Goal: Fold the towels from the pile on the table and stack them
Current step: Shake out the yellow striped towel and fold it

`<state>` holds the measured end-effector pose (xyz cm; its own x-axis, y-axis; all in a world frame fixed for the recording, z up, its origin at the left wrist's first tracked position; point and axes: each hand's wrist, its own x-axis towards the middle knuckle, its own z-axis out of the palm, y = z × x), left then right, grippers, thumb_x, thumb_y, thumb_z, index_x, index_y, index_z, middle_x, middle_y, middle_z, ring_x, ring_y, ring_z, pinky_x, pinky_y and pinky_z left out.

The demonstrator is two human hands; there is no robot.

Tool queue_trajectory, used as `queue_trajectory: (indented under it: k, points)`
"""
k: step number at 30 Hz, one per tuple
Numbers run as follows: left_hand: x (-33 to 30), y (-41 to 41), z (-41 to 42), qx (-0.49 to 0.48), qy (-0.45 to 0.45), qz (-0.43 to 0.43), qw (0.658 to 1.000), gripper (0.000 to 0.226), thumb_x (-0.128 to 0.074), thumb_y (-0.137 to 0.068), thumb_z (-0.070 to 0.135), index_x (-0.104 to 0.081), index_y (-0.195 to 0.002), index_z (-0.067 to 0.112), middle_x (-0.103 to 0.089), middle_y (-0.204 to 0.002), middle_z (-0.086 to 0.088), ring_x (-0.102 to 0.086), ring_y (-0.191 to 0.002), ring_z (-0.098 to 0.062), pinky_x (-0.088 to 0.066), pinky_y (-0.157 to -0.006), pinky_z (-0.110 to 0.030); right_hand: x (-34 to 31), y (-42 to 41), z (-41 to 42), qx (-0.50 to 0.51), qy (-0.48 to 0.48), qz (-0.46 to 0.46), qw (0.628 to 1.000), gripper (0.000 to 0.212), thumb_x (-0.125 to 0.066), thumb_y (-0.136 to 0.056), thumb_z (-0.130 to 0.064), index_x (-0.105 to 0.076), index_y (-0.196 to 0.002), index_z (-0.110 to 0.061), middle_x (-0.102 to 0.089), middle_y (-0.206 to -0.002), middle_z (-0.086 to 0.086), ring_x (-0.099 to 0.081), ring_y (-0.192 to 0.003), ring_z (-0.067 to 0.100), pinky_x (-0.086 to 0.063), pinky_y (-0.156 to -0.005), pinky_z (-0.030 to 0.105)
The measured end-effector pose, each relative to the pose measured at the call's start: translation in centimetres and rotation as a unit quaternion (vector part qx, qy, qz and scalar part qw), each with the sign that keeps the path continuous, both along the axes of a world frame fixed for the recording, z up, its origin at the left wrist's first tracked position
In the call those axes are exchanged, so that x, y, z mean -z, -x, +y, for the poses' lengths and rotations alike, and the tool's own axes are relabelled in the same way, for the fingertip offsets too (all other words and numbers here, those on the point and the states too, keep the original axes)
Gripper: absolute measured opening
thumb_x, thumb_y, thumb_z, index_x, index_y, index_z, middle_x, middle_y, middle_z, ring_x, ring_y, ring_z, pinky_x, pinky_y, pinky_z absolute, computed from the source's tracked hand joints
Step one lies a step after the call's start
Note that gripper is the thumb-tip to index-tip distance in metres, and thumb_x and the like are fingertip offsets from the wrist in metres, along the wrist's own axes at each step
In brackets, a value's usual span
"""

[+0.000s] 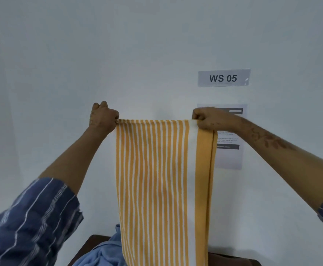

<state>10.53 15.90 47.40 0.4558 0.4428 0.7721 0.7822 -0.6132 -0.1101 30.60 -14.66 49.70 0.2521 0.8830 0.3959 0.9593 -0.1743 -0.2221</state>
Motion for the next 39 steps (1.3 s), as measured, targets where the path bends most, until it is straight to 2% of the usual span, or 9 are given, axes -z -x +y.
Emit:
queue_trajectory:
  k: [7,12,15,17,22,27,32,36,39]
  points:
    - [-0.1,-0.1,-0.2,0.01,0.041,-0.015,0.999,0.018,-0.056,-0.087,0.016,-0.071,-0.095,0.021,-0.056,-0.101,-0.013,-0.05,-0.103,-0.028,-0.03,-0.097,-0.035,2.7,1.9,1.4,-0.003,-0.082,-0.031,0.996,0.035,-0.037,-0.093,0.001,-0.056,-0.122,-0.002,-0.06,-0.12,0.012,-0.054,-0.107,0.024,-0.039,-0.083,0.025]
    - [0.0,-0.3,-0.2,0.036,0.022,-0.001,0.999,0.014,-0.06,-0.086,0.018,-0.071,-0.094,0.02,-0.059,-0.098,-0.013,-0.05,-0.104,-0.027,-0.031,-0.095,-0.036,2.8,0.8,2.0,0.04,-0.038,-0.009,0.998,0.041,-0.056,-0.09,-0.042,-0.061,-0.083,-0.002,-0.054,-0.076,0.007,-0.051,-0.073,0.019,-0.034,-0.066,0.029]
    - [0.1,-0.4,-0.4,0.038,0.022,0.0,0.999,0.012,-0.062,-0.084,0.018,-0.071,-0.091,0.022,-0.057,-0.097,-0.011,-0.051,-0.102,-0.028,-0.033,-0.092,-0.035,2.1,1.4,2.2,0.043,0.033,-0.061,0.997,0.038,-0.069,-0.082,-0.034,-0.044,-0.062,-0.014,-0.043,-0.066,0.003,-0.041,-0.063,0.016,-0.027,-0.058,0.029]
    - [0.3,-0.4,-0.4,0.039,0.021,-0.004,0.999,0.012,-0.063,-0.083,0.019,-0.071,-0.09,0.023,-0.057,-0.095,-0.01,-0.051,-0.102,-0.028,-0.034,-0.09,-0.035,1.5,1.9,2.2,0.02,0.082,-0.066,0.994,0.019,-0.074,-0.078,-0.02,-0.059,-0.087,-0.013,-0.058,-0.089,0.007,-0.052,-0.08,0.02,-0.039,-0.069,0.031]
    - [0.4,-1.0,-1.2,0.064,0.011,0.007,0.998,0.011,-0.064,-0.083,0.023,-0.072,-0.091,0.025,-0.059,-0.095,-0.008,-0.05,-0.104,-0.028,-0.034,-0.09,-0.035,3.0,4.8,2.9,-0.151,0.31,0.003,0.939,0.097,-0.067,-0.077,0.002,-0.016,-0.147,-0.043,-0.03,-0.151,-0.001,-0.038,-0.133,0.015,-0.036,-0.109,0.03]
    - [0.6,-1.1,-2.3,0.077,0.008,-0.011,0.997,0.014,-0.061,-0.086,0.015,-0.071,-0.096,0.019,-0.054,-0.108,-0.013,-0.048,-0.105,-0.03,-0.034,-0.092,-0.031,2.8,4.1,4.1,0.022,0.266,-0.05,0.962,0.084,-0.044,-0.083,0.006,-0.016,-0.15,-0.036,-0.058,-0.123,0.011,-0.049,-0.065,0.012,-0.04,-0.046,0.017]
    - [0.9,-0.7,-2.4,0.081,-0.002,0.004,0.997,0.018,-0.059,-0.084,0.012,-0.071,-0.096,0.016,-0.062,-0.098,-0.011,-0.048,-0.106,-0.026,-0.032,-0.091,-0.032,1.9,4.8,3.9,0.038,0.176,0.063,0.982,0.072,-0.038,-0.087,0.003,-0.028,-0.146,-0.037,-0.053,-0.091,0.008,-0.048,-0.059,0.017,-0.041,-0.045,0.022]
    - [0.8,-0.6,-2.9,0.077,-0.021,0.007,0.997,0.019,-0.057,-0.084,0.008,-0.072,-0.094,0.012,-0.068,-0.088,-0.01,-0.048,-0.109,-0.025,-0.032,-0.09,-0.035,1.9,6.3,4.3,-0.052,0.251,0.126,0.958,0.088,-0.045,-0.076,0.008,-0.036,-0.133,-0.059,-0.036,-0.146,0.0,-0.065,-0.092,0.026,-0.056,-0.065,0.034]
    - [1.0,0.0,-2.5,0.065,-0.005,-0.006,0.998,0.022,-0.055,-0.084,0.006,-0.072,-0.095,0.012,-0.066,-0.093,-0.012,-0.047,-0.11,-0.026,-0.031,-0.092,-0.036,2.8,7.7,4.4,-0.037,0.29,0.106,0.951,0.079,-0.039,-0.081,0.008,-0.036,-0.141,-0.043,-0.059,-0.112,0.006,-0.047,-0.045,0.009,-0.04,-0.042,0.02]
